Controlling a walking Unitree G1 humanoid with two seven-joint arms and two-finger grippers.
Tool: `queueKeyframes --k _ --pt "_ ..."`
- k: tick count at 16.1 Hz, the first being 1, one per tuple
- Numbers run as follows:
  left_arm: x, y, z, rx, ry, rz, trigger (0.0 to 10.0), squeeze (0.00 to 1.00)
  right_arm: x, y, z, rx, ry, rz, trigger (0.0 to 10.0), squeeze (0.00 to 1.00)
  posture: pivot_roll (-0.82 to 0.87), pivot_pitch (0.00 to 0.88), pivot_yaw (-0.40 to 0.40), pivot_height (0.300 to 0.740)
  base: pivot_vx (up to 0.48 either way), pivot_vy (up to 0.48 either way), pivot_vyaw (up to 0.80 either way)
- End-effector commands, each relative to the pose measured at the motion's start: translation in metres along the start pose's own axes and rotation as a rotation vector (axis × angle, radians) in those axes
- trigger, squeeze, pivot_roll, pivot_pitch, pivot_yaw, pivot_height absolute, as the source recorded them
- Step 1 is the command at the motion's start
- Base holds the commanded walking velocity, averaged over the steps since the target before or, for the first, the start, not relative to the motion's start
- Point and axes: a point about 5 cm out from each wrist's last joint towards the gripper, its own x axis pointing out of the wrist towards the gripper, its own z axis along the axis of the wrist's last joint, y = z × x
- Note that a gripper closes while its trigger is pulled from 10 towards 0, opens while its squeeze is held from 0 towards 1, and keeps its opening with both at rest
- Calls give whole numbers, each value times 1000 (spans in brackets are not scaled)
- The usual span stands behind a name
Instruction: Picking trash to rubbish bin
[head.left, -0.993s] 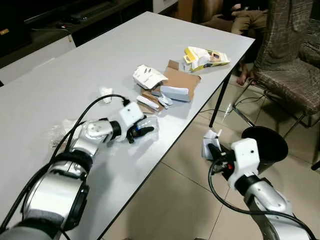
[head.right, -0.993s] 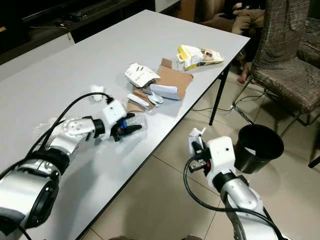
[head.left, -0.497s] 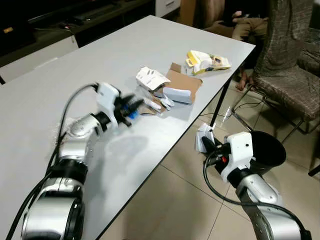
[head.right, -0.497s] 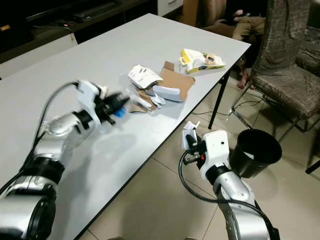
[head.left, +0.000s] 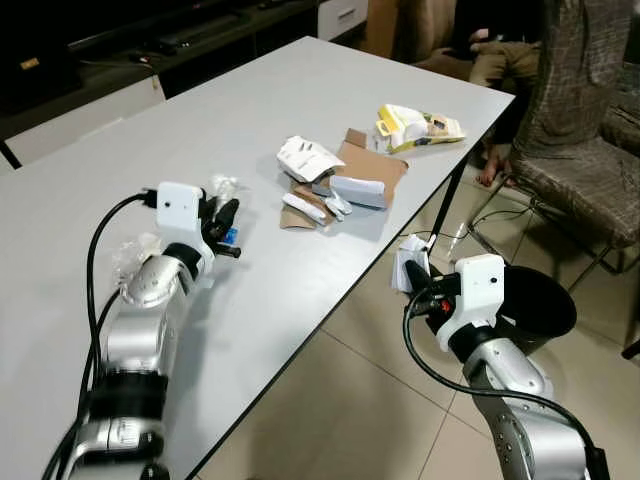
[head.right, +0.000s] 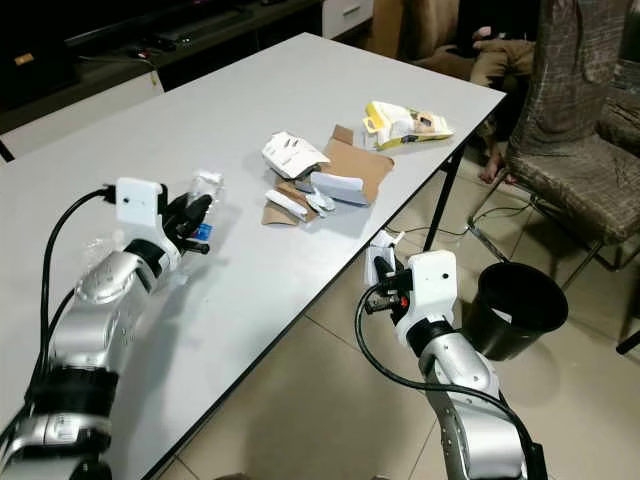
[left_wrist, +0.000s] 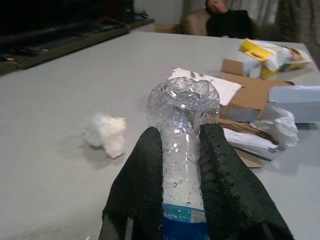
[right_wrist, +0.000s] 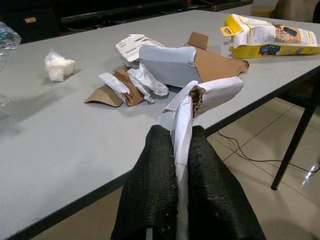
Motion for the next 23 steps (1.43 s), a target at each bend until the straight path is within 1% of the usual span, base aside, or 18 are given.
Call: queueKeyframes --k 1,2,3,4,5,6,7,8,9,11,12,13,14,17,18,19,22,23 --pt "-5 1 3 9 -6 31 10000 0 2 0 1 3 -11 -11 10000 0 -41 0 52 740 0 0 0" --pt "-8 -1 2 7 1 33 10000 0 2 0 2 6 -16 -15 10000 0 -40 0 51 740 0 0 0" --pt "-14 -8 1 23 6 15 10000 0 2 0 3 11 -22 -21 10000 0 -38 0 50 740 0 0 0" --pt "-24 -13 -1 47 6 17 10000 0 2 2 2 6 -24 -29 10000 0 -43 0 58 740 0 0 0" --pt "-27 -18 -1 38 16 -7 10000 0 1 3 4 14 -39 -33 10000 0 -39 0 51 740 0 0 0" --pt "-29 -22 0 62 14 -17 10000 0 1 3 7 23 -55 -45 10000 0 -34 0 46 740 0 0 0" --pt "-31 -23 0 76 14 -15 10000 0 2 4 8 17 -59 -51 10000 0 -35 0 50 740 0 -480 0" --pt "-34 -25 0 94 21 -15 10000 0 3 5 9 -4 -62 -59 10000 0 -40 0 55 740 0 -480 0" --pt "-36 -29 -1 86 31 -23 10000 0 3 5 9 -32 -58 -67 10000 0 -38 0 48 740 0 -480 0" --pt "-39 -35 -4 126 46 -51 10000 0 1 1 0 -8 -38 -122 10000 0 -40 0 54 740 0 -480 0" --pt "-40 -37 -7 105 60 -45 10000 0 -2 -1 -6 -2 -14 -145 10000 0 -40 0 50 740 0 -480 0" --pt "-40 -41 -9 106 66 -60 10000 0 -5 -3 -10 19 5 -168 10000 0 -38 0 47 740 0 -480 0" --pt "-41 -43 -11 112 73 -62 10000 0 -7 -4 -15 41 25 -194 10000 0 -42 0 51 740 0 -480 -656" --pt "-42 -46 -16 103 92 -64 10000 0 -11 -6 -24 48 71 -226 10000 0 -43 0 48 740 0 -480 -800" --pt "-43 -48 -18 107 101 -67 10000 0 -13 -7 -30 64 101 -249 10000 0 -48 0 56 740 0 -480 -800" --pt "-44 -49 -18 97 104 -66 10000 0 -13 -8 -32 65 109 -255 10000 0 -52 0 57 740 0 -480 -800" --pt "-44 -50 -21 107 107 -75 10000 0 -14 -8 -36 71 129 -269 10000 0 -54 0 54 740 0 -472 -800" --pt "-44 -49 -24 68 135 -65 10000 0 -13 -7 -36 72 136 -266 10000 0 -57 0 50 740 0 281 -769"
